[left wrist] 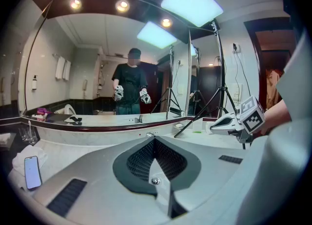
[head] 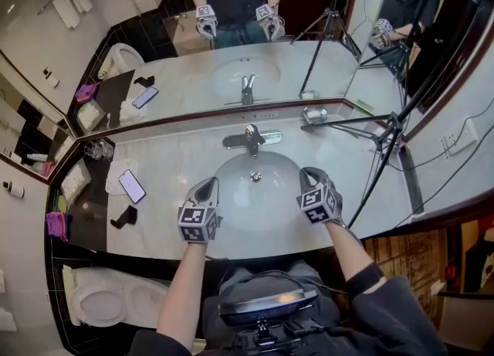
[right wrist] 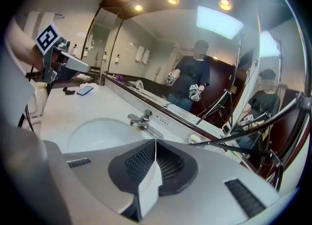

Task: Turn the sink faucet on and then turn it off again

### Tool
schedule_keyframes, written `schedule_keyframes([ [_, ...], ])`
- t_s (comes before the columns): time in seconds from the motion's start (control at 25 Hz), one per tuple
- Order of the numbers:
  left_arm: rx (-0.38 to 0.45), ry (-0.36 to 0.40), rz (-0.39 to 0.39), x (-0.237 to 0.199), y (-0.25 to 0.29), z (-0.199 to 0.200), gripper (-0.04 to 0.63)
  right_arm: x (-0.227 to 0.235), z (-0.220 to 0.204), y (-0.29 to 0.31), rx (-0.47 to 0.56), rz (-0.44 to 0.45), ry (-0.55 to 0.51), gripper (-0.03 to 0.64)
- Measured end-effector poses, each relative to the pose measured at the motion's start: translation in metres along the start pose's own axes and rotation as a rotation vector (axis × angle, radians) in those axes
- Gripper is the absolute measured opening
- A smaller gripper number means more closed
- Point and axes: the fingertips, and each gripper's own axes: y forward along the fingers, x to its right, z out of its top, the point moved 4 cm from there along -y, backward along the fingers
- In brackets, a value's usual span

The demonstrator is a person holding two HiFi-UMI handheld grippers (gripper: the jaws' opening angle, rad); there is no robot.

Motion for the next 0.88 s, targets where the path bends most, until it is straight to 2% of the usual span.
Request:
schedule_keyframes([
  [0.08,-0.008,0.001,0.001,-0.001,0.005,-0.002,-0.012,-0.004,0.003,0.006,-0.002,-0.010,-0.121,0.039],
  [0.2,-0.021,0.002,0.006,-0.002,0.014,-0.005,-0.012,-0.012,0.009,0.016,0.001,-0.008,-0.308,0.100],
  [0.36,-0.037,-0.002,0.014,-0.006,0.027,-0.006,-0.012,-0.020,0.017,0.042,-0.001,0.016,-0.484,0.176],
  [0.64,-0.041,-0.011,0.011,-0.013,0.044,-0.007,-0.012,-0.024,0.038,0.092,0.002,0.049,-0.675,0.233],
  [0.88,-0.062,-0.013,0.019,-0.020,0.055,-0.016,-0.012,-0.035,0.046,0.142,0.014,0.086,-0.796,0.285],
])
